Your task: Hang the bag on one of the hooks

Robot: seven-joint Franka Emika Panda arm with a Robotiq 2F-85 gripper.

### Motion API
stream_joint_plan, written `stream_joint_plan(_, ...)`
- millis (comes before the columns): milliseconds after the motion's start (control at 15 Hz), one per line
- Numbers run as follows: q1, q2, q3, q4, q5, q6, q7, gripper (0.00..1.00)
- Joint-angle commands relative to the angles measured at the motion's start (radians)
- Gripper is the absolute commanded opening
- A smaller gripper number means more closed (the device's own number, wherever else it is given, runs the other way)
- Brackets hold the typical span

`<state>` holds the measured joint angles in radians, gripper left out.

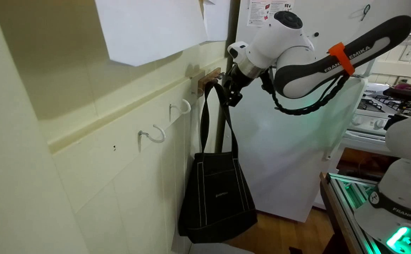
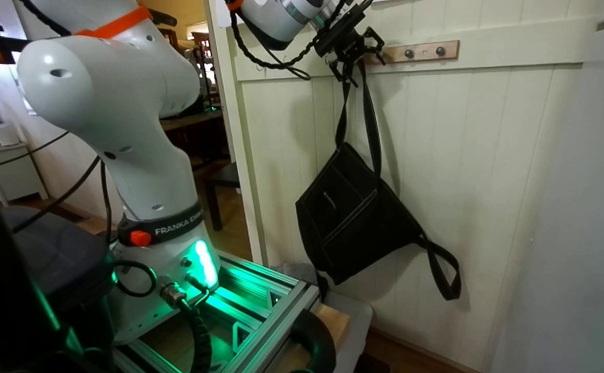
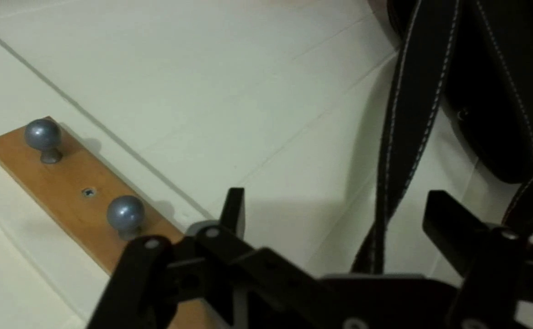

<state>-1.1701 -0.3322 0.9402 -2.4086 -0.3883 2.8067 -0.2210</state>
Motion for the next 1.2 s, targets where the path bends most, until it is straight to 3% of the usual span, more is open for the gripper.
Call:
stream_joint_plan(0, 0.254, 0.102, -0.221, 0.029, -0.016, -0.096, -0.035, 1.0)
stream_joint_plan(533, 0.843, 0.036, -0.782, -0.014, 0.081, -0.185, -0.092, 1.0)
stream_joint_plan(800, 0.99, -0.021, -0.922, -0.015, 0.125, -0.266, -0.101, 1.0)
stream_joint_plan(1133, 1.102, -0.089, -1.021, -0.029, 0.249, -0.352, -0.134, 1.0)
